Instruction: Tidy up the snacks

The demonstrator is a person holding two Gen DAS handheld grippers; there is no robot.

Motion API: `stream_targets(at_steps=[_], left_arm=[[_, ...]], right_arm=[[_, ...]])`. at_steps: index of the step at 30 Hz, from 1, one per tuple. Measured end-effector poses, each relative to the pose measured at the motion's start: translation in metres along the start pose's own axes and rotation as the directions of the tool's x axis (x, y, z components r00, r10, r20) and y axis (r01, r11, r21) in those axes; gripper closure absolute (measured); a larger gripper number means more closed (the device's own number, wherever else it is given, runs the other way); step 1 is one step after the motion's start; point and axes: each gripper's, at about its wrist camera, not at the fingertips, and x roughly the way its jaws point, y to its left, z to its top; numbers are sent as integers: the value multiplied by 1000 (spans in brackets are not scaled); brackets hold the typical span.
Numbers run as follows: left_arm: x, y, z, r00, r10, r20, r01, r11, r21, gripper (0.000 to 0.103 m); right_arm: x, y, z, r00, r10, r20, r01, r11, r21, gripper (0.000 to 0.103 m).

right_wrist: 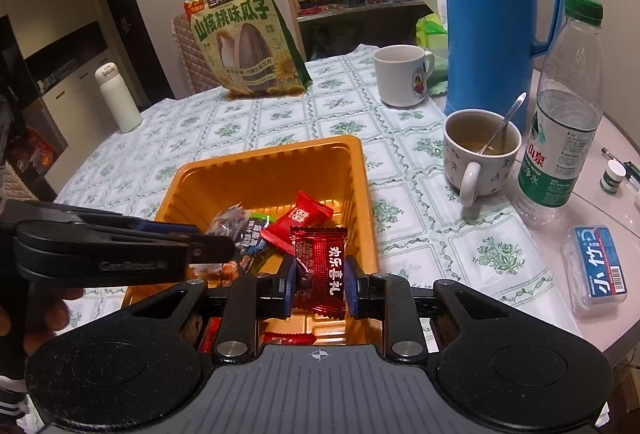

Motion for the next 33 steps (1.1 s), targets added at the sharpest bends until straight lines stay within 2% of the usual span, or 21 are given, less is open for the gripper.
stream_targets(at_steps=[9,15,16,18,20,25,29,33], left_arm=[[-18,7,-11,1000,19,9,-19,999,-28,69],[-28,8,-15,999,33,25,-32,999,-43,67],[-29,9,-16,999,36,27,-35,998,-45,66],[-32,9,-18,999,42,30,-40,998,-48,63],[-36,10,-21,998,49,32,-47,998,-52,61],[-47,9,-27,997,58,44,-56,997,-61,55],[-56,7,-31,997,65,52,-61,996,-69,49],[-66,3,-37,995,76,67,-71,995,-76,47]], right_arm=[[8,3,-3,1000,5,-27,-5,1000,-18,78],[12,2,1,1000,11,-29,-11,1000,17,77],[13,3,2,999,9,-35,-8,1000,17,75],[12,3,1,999,6,-35,-5,1000,15,64],[8,4,-1,1000,3,-18,-3,1000,12,49],[-1,7,-4,1000,11,-13,-11,1000,1,45],[-10,8,-8,1000,13,-11,-13,1000,-3,36],[-18,7,-13,1000,13,-13,-13,1000,0,31]])
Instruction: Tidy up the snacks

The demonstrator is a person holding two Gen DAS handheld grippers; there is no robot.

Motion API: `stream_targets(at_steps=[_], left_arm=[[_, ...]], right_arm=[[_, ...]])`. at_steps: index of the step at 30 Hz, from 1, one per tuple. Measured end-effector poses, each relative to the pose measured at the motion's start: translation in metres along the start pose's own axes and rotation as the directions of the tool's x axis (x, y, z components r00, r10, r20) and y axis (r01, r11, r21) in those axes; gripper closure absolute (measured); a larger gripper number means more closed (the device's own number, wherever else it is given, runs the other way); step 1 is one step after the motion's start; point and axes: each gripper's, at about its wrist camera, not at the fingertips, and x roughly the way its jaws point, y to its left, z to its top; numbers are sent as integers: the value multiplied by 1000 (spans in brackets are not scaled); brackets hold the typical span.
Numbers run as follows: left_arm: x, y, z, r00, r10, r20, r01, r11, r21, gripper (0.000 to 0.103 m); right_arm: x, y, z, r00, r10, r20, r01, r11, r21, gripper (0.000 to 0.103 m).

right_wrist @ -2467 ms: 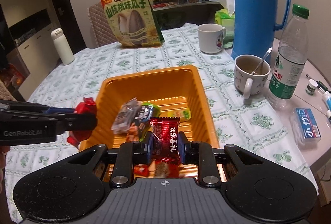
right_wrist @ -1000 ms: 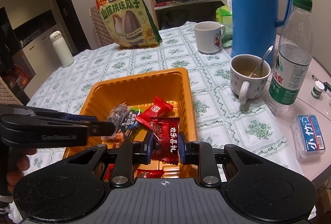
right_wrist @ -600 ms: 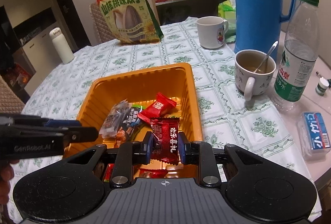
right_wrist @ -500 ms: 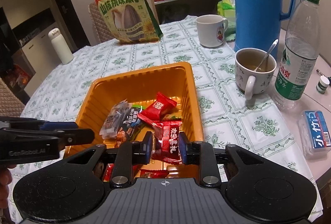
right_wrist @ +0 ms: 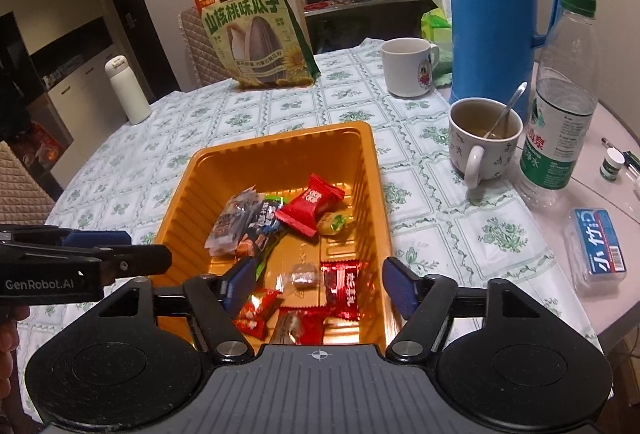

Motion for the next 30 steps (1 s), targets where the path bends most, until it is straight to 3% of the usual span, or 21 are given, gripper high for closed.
stream_targets(at_steps=[9,19,30], left_arm=[[-38,-3,-13,999,21,29,-21,1000,11,29],[-77,19,-34,999,38,23,-39,999,24,28],[-127,85,-62,996,88,2,-88,996,-28,28]], right_arm=[[-23,7,-10,1000,15,-8,-15,1000,8,19],[-49,37,-23,1000,12,1,-12,999,31,15],[-57,107,-44,998,41,-53,-39,998,41,14]])
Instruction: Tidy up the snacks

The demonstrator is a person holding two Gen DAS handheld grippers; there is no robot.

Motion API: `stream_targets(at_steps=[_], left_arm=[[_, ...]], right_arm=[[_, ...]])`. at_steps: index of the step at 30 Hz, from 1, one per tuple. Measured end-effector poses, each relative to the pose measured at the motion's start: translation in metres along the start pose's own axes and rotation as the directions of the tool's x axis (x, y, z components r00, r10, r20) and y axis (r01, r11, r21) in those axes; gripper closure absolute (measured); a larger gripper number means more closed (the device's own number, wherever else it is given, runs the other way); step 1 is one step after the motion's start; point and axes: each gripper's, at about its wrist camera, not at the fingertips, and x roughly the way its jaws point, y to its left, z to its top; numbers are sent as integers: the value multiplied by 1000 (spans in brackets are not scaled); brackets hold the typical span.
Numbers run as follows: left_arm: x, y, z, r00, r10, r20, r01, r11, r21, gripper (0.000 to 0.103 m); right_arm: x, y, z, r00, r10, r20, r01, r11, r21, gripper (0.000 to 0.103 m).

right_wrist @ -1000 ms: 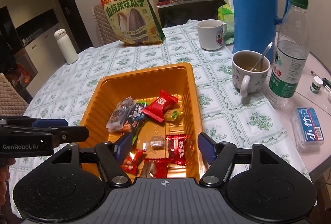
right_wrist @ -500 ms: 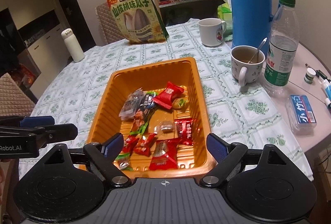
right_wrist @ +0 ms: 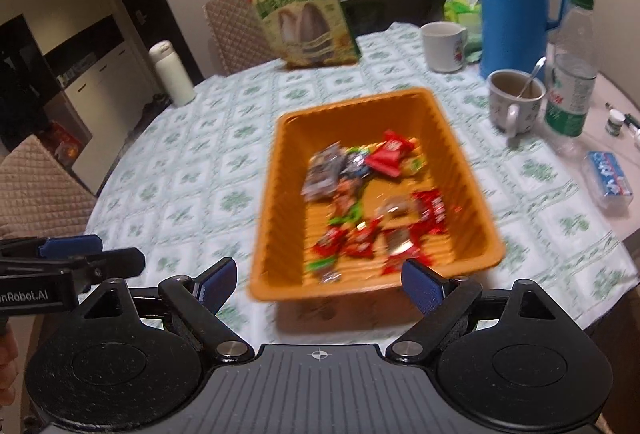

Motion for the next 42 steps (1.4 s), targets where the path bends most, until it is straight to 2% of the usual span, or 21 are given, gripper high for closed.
stream_targets(at_steps=[10,22,31,42], left_arm=[[-30,61,-28,999,28,-27,-29,999,-30,28],[-56,114,-58,999,29,-38,-31,998,-59,28],[-69,134,-68,999,27,-34,-29,998,-57,28],[-75,141,-73,999,9,-32,-10,999,-46,28]], right_arm=[[13,76,-30,998,13,-58,-15,1000,-22,14],[17,143,-53,997,18,-76,-22,999,-49,14],[19,171,-66,997,17,-78,-22,998,-57,14],[12,184,-73,998,6,-65,-9,999,-52,14]])
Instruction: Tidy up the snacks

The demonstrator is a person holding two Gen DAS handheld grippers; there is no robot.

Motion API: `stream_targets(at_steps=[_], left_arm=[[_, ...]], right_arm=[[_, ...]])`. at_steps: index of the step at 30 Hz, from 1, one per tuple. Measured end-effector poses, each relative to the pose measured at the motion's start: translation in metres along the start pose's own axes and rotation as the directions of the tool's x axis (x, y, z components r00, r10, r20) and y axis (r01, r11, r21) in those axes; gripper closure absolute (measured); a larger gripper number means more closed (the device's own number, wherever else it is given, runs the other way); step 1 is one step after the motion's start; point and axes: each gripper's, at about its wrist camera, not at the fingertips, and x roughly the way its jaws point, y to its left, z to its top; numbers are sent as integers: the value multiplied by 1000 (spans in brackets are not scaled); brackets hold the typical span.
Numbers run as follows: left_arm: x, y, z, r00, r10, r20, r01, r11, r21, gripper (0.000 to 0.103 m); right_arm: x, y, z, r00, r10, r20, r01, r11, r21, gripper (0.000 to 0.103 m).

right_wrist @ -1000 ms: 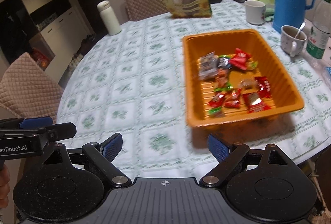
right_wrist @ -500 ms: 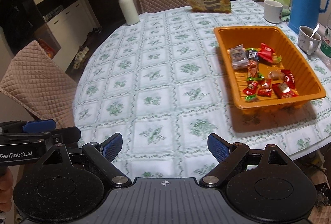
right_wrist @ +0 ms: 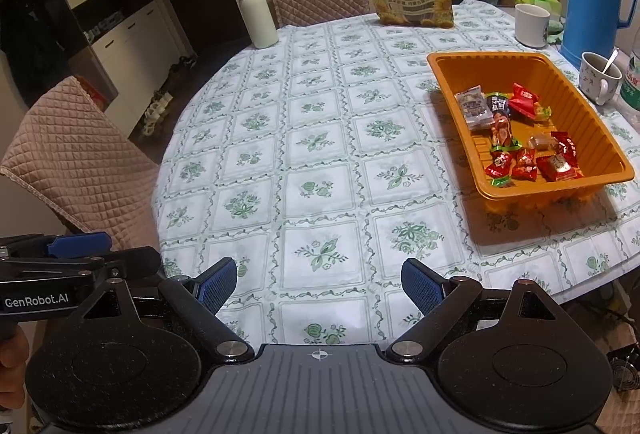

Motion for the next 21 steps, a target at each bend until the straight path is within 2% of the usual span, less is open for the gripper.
stream_targets(at_steps=[21], left_arm=[[-2,1,-2,1000,-11,7,11,1000,7,28]], right_arm=[[-7,1,-3,1000,-9,7,9,1000,-1,14]])
